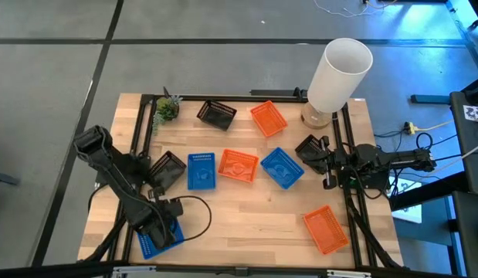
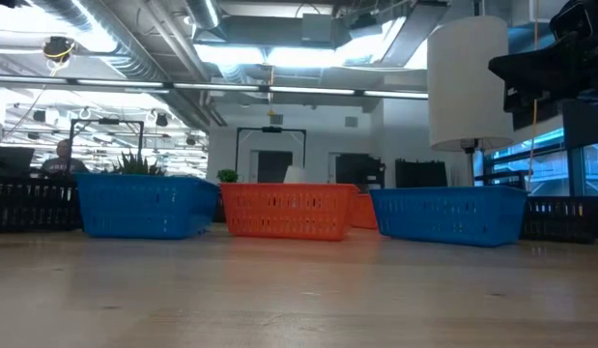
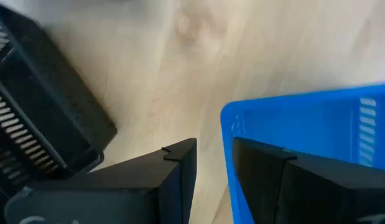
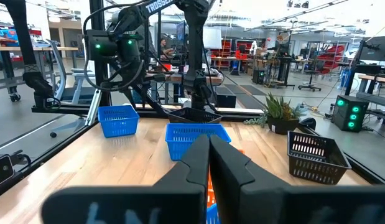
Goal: Stack baskets by color
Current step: Stack the bottom blue bin on the top left blue bin
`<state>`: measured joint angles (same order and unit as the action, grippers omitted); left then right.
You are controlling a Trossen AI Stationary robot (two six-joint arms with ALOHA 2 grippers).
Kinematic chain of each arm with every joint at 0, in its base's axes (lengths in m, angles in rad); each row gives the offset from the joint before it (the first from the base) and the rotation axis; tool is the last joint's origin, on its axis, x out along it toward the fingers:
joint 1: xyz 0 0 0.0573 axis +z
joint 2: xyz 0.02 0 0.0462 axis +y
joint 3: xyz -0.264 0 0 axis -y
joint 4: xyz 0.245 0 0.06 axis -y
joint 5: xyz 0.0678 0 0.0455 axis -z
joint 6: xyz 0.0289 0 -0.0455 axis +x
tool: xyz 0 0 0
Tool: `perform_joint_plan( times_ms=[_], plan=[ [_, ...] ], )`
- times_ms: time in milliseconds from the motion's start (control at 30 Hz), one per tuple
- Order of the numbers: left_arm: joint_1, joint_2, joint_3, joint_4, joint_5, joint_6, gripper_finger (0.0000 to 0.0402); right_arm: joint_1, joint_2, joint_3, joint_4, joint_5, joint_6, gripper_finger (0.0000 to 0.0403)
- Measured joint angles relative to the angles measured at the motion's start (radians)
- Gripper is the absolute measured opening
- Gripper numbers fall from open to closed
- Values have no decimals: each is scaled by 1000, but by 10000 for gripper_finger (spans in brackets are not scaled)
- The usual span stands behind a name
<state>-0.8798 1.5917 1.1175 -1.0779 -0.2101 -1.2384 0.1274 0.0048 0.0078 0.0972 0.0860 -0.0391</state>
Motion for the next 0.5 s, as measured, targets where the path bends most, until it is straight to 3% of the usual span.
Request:
perform_joint_plan(
  times_ms=[133, 500],
  plan=[
    [-29, 0, 0, 8, -24, -69, 95, 0, 0, 0, 0, 0, 0, 14],
    [-86, 72, 0, 26, -46, -70, 95, 0, 0, 0, -1, 0, 0, 14]
  ],
)
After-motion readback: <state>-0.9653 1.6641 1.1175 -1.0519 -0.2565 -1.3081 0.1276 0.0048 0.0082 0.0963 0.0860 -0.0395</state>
